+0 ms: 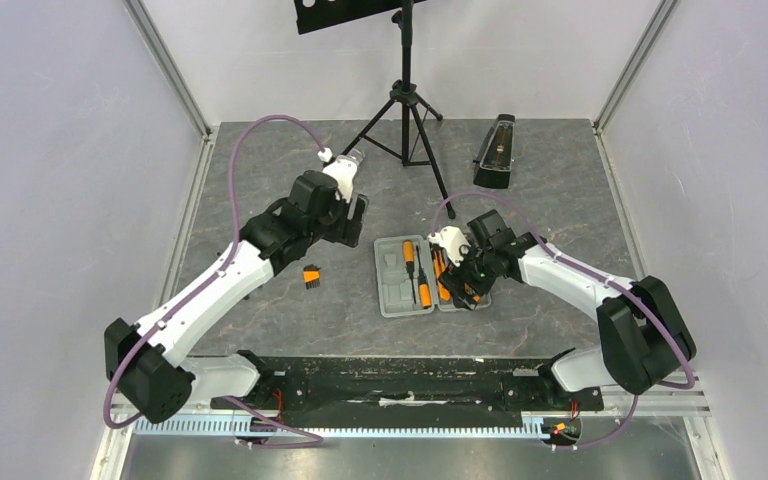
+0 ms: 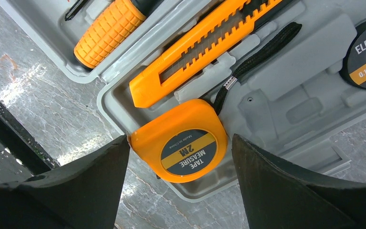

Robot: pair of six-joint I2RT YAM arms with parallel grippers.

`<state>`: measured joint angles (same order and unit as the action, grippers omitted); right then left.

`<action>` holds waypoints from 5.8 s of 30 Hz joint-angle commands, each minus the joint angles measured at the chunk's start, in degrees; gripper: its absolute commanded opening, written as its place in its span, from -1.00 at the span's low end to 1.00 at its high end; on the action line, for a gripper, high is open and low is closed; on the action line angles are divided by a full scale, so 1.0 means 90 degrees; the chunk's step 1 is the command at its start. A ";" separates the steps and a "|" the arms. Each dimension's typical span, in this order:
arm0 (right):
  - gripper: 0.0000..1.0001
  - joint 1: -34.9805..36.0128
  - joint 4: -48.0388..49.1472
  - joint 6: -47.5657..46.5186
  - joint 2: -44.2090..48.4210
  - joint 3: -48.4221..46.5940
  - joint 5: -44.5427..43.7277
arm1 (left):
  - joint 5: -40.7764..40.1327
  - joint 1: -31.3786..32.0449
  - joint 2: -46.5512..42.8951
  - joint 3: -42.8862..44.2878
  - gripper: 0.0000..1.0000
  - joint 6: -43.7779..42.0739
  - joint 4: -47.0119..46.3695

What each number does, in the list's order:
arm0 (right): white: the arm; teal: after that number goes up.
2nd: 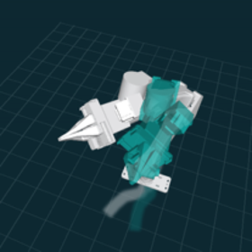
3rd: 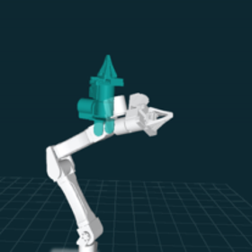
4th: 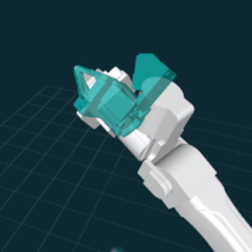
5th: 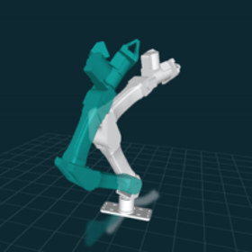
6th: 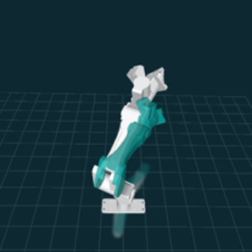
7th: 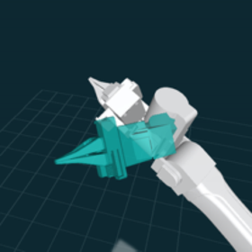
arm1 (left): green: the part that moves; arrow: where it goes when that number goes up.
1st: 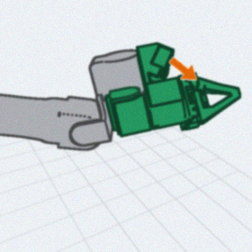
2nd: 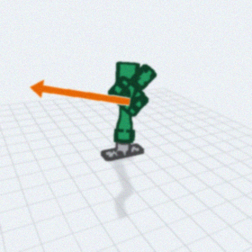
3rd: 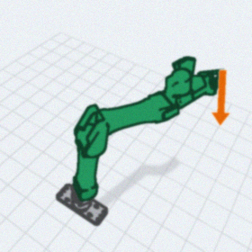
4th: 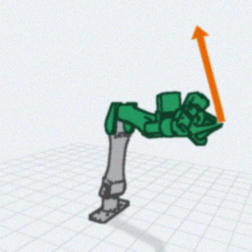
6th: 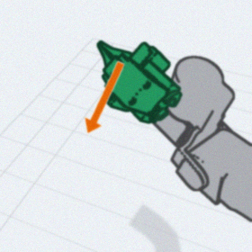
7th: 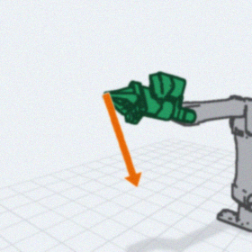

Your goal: Pack the tool kit

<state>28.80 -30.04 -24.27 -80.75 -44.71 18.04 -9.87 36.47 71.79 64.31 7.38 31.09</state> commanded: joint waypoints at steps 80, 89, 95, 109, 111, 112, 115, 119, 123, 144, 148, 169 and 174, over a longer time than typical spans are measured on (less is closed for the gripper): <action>0.59 -0.1430 0.1241 0.3891 0.1175 0.0923 -0.3832 | -0.1687 -0.0614 -0.0940 -0.0710 0.62 -0.0810 -0.0604; 0.51 -0.2231 0.1898 0.4107 0.1125 0.1527 -0.2980 | -0.1677 -0.0624 -0.0961 -0.0720 0.61 -0.0810 -0.0613; 0.42 -0.2553 0.2135 0.4000 0.1045 0.1655 -0.2653 | -0.1658 -0.0623 -0.0936 -0.0720 0.61 -0.0810 -0.0613; 0.32 -0.2731 0.2264 0.3873 0.0915 0.1567 -0.2386 | -0.1648 -0.0634 -0.0874 -0.0730 0.61 -0.0810 -0.0617; 0.20 -0.2726 0.2252 0.3850 0.0932 0.1576 -0.2398 | -0.1648 -0.0634 -0.0866 -0.0730 0.61 -0.0810 -0.0613; 0.15 -0.2723 0.2236 0.3823 0.0954 0.1569 -0.2395 | -0.1649 -0.0634 -0.0865 -0.0730 0.61 -0.0815 -0.0613; -0.03 -0.2737 0.2064 0.3745 0.1090 0.1492 -0.2369 | -0.1648 -0.0642 -0.0852 -0.0730 0.61 -0.0810 -0.0613; -0.13 -0.2721 0.1766 0.3712 0.1478 0.1371 -0.2251 | -0.1643 -0.0654 -0.0857 -0.0720 0.61 -0.0810 -0.0610; -0.15 -0.2593 0.1299 0.3724 0.1922 0.1102 -0.2140 | -0.1647 -0.0663 -0.0849 -0.0720 0.60 -0.0810 -0.0613; -0.18 0.0441 0.1289 0.5220 0.1950 0.1295 -0.2748 | -0.1638 -0.0722 -0.0806 -0.0712 0.60 -0.0805 -0.0603; -0.15 0.0478 0.1346 0.5225 0.1767 0.1418 -0.2817 | -0.1621 -0.0722 -0.0802 -0.0712 0.60 -0.0810 -0.0603; -0.04 0.0482 0.1553 0.5134 0.1518 0.1600 -0.2877 | -0.1609 -0.0727 -0.0779 -0.0711 0.60 -0.0810 -0.0603; 0.02 0.0481 0.1398 0.5108 0.1473 0.1625 -0.2825 | -0.1599 -0.0732 -0.0750 -0.0712 0.60 -0.0810 -0.0608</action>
<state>32.91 -15.27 21.80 -66.50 -30.87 -7.64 -23.90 30.24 64.84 57.74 2.07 28.14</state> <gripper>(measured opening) 0.604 0.804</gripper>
